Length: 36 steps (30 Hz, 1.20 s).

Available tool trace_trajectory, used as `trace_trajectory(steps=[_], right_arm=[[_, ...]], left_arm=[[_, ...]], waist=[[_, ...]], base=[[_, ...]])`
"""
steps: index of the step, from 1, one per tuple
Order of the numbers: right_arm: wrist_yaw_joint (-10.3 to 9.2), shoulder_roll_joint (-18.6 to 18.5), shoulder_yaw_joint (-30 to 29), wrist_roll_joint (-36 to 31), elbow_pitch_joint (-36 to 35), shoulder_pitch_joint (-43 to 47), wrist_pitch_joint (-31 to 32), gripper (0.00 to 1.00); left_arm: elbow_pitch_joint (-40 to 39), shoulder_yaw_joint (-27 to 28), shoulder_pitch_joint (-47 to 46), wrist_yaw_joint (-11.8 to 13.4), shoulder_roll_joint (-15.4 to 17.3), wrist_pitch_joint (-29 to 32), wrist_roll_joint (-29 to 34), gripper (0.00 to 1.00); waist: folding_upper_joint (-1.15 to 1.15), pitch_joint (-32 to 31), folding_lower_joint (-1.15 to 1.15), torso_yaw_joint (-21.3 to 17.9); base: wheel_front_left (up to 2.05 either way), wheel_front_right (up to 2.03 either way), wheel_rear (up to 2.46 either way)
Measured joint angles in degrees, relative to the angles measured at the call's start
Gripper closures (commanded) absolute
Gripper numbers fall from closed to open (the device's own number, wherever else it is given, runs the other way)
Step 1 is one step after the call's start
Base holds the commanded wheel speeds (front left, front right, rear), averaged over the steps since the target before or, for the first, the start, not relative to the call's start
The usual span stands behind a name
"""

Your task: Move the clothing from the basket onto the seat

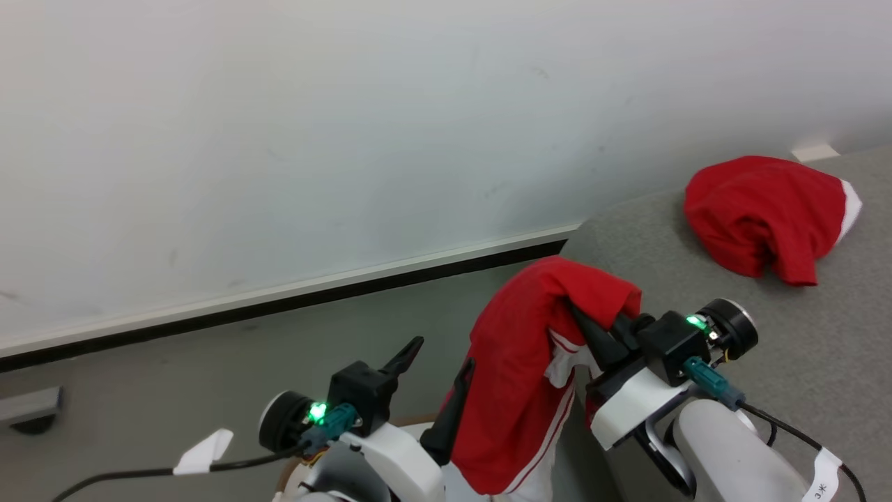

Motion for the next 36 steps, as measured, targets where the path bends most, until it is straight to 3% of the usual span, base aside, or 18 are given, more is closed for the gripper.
trace_trajectory(steps=[13,18,27,31,36], right_arm=[[0.0,-6.51,-5.66,-0.86,-7.69,0.38,2.11,1.0],[0.0,-7.67,-8.06,-0.86,-10.99,1.62,3.45,1.0],[0.0,-7.26,-17.72,-2.16,-16.93,-1.3,4.34,1.0],[0.0,-7.53,-24.24,-3.11,-18.84,-8.77,4.94,1.0],[0.0,-11.94,-31.98,-3.56,-17.63,-20.84,8.47,1.0]], left_arm=[[0.22,-2.41,-0.24,-0.53,-1.98,-1.22,-0.07,0.0],[0.44,-3.25,-1.31,-1.11,-2.33,-1.35,-0.01,0.0],[-1.53,-5.48,-8.73,-4.27,-0.96,1.81,2.97,0.0],[-2.89,-5.72,-14.56,-6.43,0.56,3.23,5.25,0.0],[-4.02,-5.13,-21.22,-8.4,1.72,4.15,7.22,0.0]], waist=[[0.0,1.72,0.0,-13.08],[0.0,3.89,0.0,-15.91],[0.0,12.48,0.0,-14.99],[0.0,18.43,0.01,-13.13],[0.0,26.55,0.01,-10.4]], base=[[0.0,0.0,0.0],[0.0,0.0,0.0],[0.0,0.0,0.0],[0.0,0.0,0.0],[0.0,0.0,0.0]])
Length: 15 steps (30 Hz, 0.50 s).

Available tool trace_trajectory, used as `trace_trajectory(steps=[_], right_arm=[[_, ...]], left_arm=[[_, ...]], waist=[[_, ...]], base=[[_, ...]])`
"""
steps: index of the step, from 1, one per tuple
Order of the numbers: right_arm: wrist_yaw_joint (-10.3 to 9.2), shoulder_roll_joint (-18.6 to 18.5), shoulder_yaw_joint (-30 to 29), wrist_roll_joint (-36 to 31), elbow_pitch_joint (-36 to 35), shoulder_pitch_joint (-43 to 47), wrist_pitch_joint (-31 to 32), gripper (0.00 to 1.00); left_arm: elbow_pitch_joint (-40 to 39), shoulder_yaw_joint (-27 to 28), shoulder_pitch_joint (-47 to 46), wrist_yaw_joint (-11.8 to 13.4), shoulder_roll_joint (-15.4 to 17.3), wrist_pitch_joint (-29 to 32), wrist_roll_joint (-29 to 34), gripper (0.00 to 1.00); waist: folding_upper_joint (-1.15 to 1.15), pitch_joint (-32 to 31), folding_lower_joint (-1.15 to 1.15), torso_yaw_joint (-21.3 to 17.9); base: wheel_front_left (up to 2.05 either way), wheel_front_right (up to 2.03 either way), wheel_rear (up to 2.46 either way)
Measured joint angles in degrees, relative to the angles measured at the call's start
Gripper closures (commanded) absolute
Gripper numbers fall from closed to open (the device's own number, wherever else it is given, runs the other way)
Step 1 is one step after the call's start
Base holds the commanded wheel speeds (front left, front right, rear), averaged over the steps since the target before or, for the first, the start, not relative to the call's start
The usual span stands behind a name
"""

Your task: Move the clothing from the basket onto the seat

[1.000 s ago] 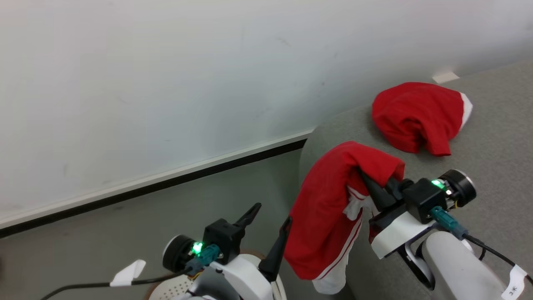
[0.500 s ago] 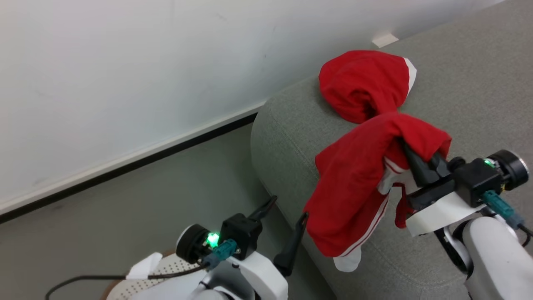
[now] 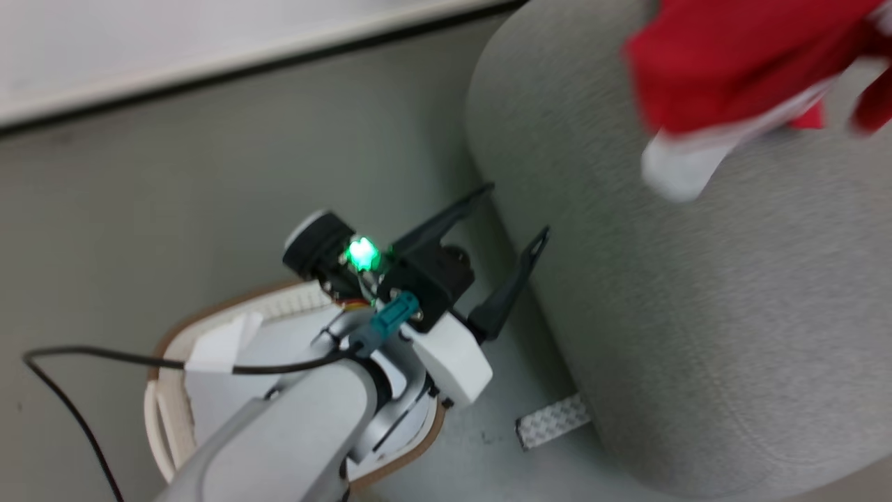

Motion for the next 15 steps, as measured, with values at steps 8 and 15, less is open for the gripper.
trace_trajectory(steps=[8,15], right_arm=[[0.0,-11.13,-15.57,-0.23,7.4,-17.42,4.92,1.0],[0.0,-11.4,-24.75,-4.45,20.65,-13.48,2.4,1.0]], left_arm=[[-0.43,0.73,-5.93,-1.11,-0.21,-0.41,0.79,0.0],[0.69,0.79,-5.97,-0.53,0.13,-2.81,0.98,0.0]], waist=[[0.0,11.79,0.01,5.42],[0.0,18.02,0.0,10.66]], base=[[0.0,0.0,0.0],[0.0,0.0,0.0]])
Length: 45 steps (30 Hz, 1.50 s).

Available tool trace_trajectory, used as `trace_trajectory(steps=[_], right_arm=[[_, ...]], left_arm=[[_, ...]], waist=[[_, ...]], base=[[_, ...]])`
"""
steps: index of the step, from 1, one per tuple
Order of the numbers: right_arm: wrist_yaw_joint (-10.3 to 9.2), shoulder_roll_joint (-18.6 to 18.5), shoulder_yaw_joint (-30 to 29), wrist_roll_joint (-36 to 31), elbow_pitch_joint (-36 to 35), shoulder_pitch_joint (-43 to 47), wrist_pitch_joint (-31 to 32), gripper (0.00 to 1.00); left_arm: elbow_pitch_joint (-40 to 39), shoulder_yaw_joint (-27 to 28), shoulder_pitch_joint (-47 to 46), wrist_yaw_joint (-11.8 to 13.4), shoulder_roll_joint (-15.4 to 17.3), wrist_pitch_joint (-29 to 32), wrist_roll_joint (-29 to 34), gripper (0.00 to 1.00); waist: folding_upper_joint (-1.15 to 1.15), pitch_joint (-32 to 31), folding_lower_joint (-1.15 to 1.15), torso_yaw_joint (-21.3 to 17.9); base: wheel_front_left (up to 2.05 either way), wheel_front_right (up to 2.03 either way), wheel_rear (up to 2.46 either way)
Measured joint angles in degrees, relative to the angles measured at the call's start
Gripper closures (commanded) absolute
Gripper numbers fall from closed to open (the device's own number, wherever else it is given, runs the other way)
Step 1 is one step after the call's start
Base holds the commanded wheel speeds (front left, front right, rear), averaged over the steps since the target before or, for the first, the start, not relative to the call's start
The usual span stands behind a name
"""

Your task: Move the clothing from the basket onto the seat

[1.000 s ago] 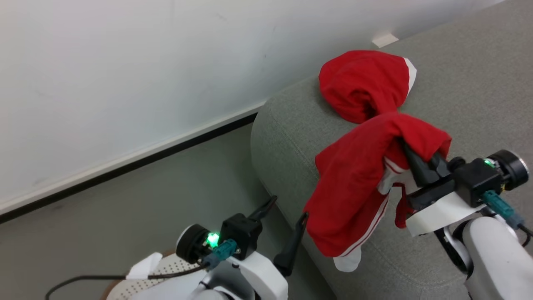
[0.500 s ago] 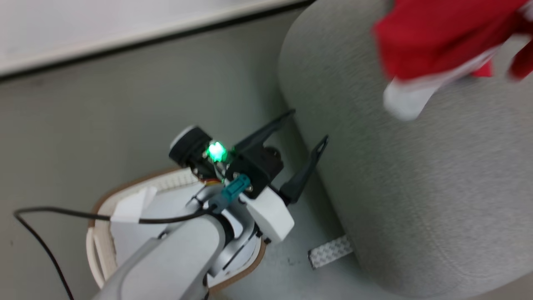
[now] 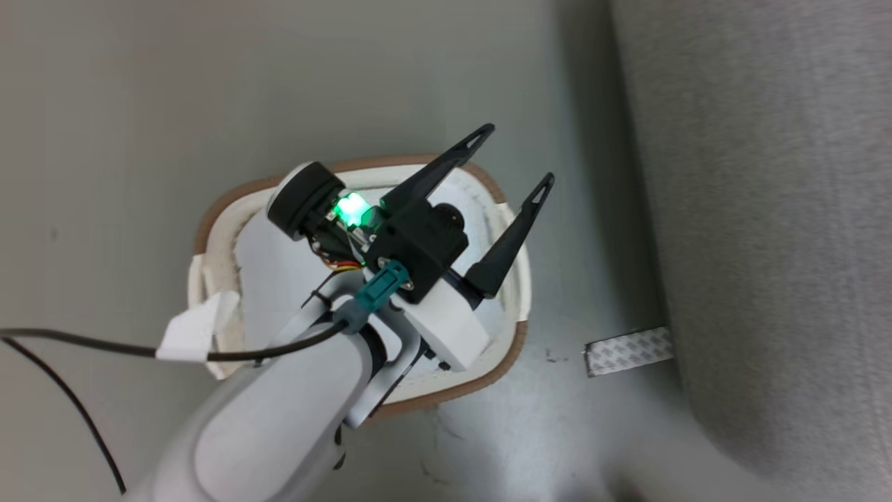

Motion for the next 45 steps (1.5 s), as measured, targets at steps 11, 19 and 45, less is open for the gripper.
trace_trajectory(steps=[11,19,45], right_arm=[[0.0,9.8,-10.58,-9.91,17.25,9.32,-10.1,0.0],[0.0,15.16,-7.05,-14.35,8.21,17.55,-10.87,0.0],[0.0,25.64,16.58,-7.98,-16.68,57.83,-11.0,0.0]], left_arm=[[1.12,0.71,3.02,1.68,2.0,-1.35,-0.15,0.0],[3.7,1.8,6.01,2.8,2.6,-5.2,-1.99,0.0],[16.82,18.13,39.56,11.1,0.85,-20.29,-14.66,0.0]], waist=[[0.0,-1.32,-0.01,0.92],[0.0,-7.01,-0.01,-0.2],[0.0,-40.01,-0.04,10.03]], base=[[0.0,0.0,0.0],[0.0,0.0,0.0],[0.0,0.0,0.0]])
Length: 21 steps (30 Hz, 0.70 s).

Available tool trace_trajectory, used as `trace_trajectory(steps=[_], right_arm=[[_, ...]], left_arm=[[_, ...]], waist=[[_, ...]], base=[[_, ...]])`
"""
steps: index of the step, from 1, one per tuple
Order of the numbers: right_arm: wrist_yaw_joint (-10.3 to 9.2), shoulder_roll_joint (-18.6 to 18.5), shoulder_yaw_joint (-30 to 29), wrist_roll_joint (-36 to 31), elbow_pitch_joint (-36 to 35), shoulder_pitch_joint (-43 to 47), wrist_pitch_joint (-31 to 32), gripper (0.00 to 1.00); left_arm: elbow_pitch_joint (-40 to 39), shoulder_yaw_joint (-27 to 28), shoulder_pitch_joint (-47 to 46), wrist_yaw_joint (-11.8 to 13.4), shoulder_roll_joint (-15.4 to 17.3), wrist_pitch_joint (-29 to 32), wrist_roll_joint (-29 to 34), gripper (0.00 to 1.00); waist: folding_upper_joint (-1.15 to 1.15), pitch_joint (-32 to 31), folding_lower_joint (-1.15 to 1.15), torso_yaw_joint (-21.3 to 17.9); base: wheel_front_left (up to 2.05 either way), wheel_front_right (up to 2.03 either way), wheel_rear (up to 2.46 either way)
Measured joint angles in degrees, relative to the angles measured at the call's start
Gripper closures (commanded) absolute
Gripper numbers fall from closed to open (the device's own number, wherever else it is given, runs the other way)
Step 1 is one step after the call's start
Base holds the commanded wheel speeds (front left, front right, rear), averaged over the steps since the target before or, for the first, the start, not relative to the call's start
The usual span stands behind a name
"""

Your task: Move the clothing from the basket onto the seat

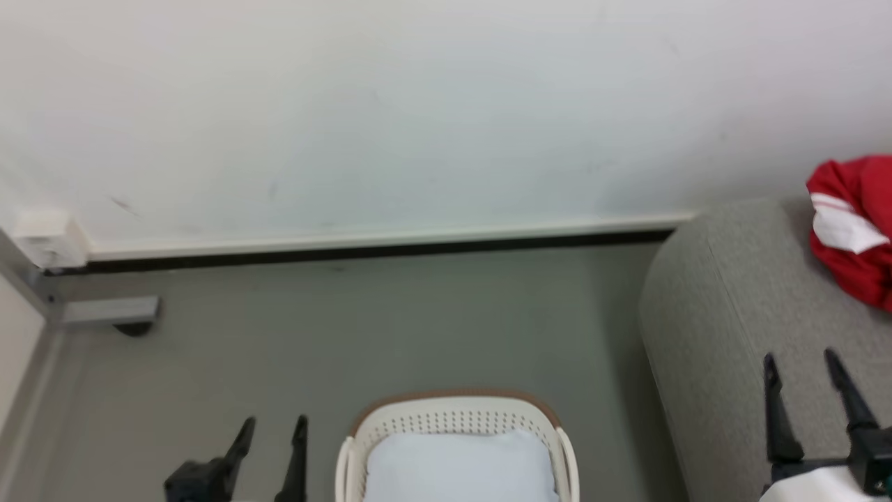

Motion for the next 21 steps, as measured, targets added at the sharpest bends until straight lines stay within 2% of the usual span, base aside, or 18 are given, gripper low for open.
trace_trajectory(steps=[9,21], right_arm=[[0.0,0.19,3.64,4.65,3.39,5.5,-0.01,0.0],[0.0,0.16,5.34,5.09,6.13,7.98,0.0,0.0]], left_arm=[[-1.64,7.88,7.56,-2.86,-3.39,-0.04,3.76,0.0],[-0.31,14.57,9.69,-7.43,-7.48,-0.04,8.71,0.0]], waist=[[0.0,-6.13,0.0,3.31],[0.0,-7.4,0.02,1.04]], base=[[0.0,0.0,0.0],[0.0,0.0,0.0]])
